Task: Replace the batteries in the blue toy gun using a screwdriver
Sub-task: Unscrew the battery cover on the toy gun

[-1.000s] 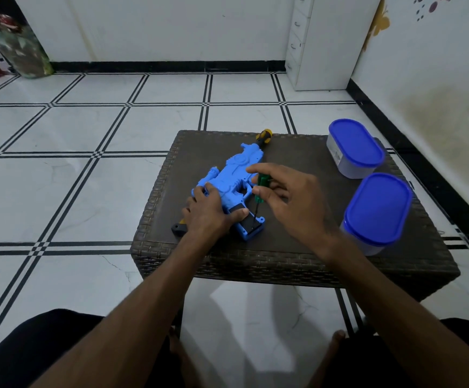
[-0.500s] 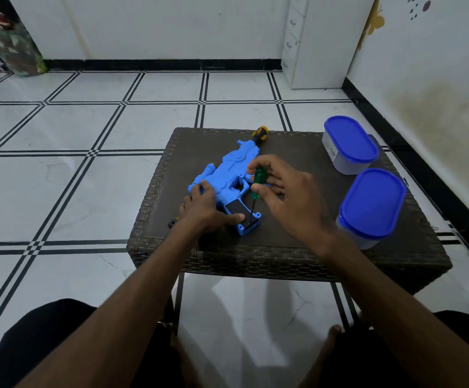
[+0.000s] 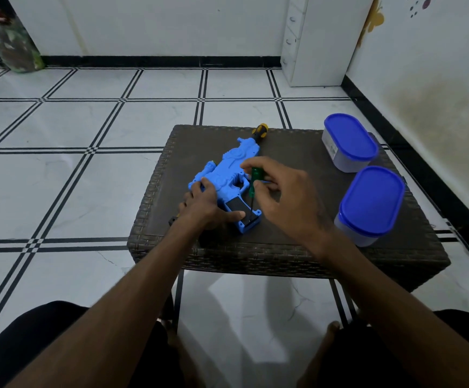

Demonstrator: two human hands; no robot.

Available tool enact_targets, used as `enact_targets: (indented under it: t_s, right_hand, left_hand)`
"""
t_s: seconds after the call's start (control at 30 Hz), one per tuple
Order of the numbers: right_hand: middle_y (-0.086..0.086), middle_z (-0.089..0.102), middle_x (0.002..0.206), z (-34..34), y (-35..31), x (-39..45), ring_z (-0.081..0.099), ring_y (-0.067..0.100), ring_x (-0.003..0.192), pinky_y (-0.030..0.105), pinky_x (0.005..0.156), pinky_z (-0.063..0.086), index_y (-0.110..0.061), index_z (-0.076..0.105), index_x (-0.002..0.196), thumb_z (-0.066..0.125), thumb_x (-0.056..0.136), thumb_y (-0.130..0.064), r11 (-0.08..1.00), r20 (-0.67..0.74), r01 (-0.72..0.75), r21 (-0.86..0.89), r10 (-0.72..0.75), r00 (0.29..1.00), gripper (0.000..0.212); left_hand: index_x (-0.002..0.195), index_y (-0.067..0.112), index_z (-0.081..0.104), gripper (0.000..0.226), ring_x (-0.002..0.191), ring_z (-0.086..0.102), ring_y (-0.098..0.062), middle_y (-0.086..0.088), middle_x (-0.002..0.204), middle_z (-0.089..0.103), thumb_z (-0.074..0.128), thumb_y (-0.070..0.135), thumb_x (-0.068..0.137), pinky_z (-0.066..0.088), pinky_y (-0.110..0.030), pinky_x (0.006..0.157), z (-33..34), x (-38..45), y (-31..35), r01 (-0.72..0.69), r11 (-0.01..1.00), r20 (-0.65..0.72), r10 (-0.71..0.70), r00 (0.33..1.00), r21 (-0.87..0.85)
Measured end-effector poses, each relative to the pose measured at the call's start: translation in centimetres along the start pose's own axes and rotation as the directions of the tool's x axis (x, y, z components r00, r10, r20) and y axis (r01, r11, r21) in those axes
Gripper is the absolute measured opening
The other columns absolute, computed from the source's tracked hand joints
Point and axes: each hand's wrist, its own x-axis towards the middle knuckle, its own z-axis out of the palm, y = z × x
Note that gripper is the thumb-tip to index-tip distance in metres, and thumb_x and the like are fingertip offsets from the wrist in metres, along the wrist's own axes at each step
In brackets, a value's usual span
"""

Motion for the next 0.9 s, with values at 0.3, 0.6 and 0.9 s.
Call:
enact_targets:
  t_s: [0.3,0.6,0.9]
  right_hand:
    - [0.002,0.066,0.101,-0.21,0.17,0.78,0.066,0.013,0.084,0.025,0.074,0.056,-0.019,0.072,0.115,0.073,0.086,-0.008,1.000,-0.016,0.000,0.018,0.001,1.000,0.031]
    - [0.000,0.067,0.114,-0.06,0.18,0.34,0.065,0.013,0.099,0.027,0.081,0.058,-0.017,0.066,0.122,0.070,0.089,-0.015,1.000,0.009,0.021,0.021,-0.021,1.000,0.033]
    - [0.003,0.069,0.100,-0.58,0.46,0.51,0.068,0.014,0.088,0.026,0.074,0.059,-0.017,0.069,0.120,0.072,0.087,-0.010,1.000,-0.041,0.014,-0.008,-0.014,0.999,0.033]
  left_hand:
    - [0.153,0.009,-0.009,0.127,0.149,0.003,-0.035,-0.014,0.162,-0.009,0.068,0.068,0.072,0.016,-0.051,0.119,0.00,-0.06,0.05,0.001,1.000,0.001,-0.001,1.000,0.009]
    - [0.153,0.008,-0.008,0.126,0.148,0.005,-0.036,-0.014,0.162,-0.007,0.069,0.067,0.072,0.019,-0.052,0.118,-0.02,-0.06,-0.03,-0.007,1.000,0.006,0.007,1.000,-0.002]
    - [0.153,0.009,-0.008,0.125,0.148,0.006,-0.035,-0.014,0.161,-0.006,0.068,0.068,0.073,0.018,-0.051,0.119,-0.06,-0.10,0.11,-0.002,1.000,0.009,0.001,1.000,0.011]
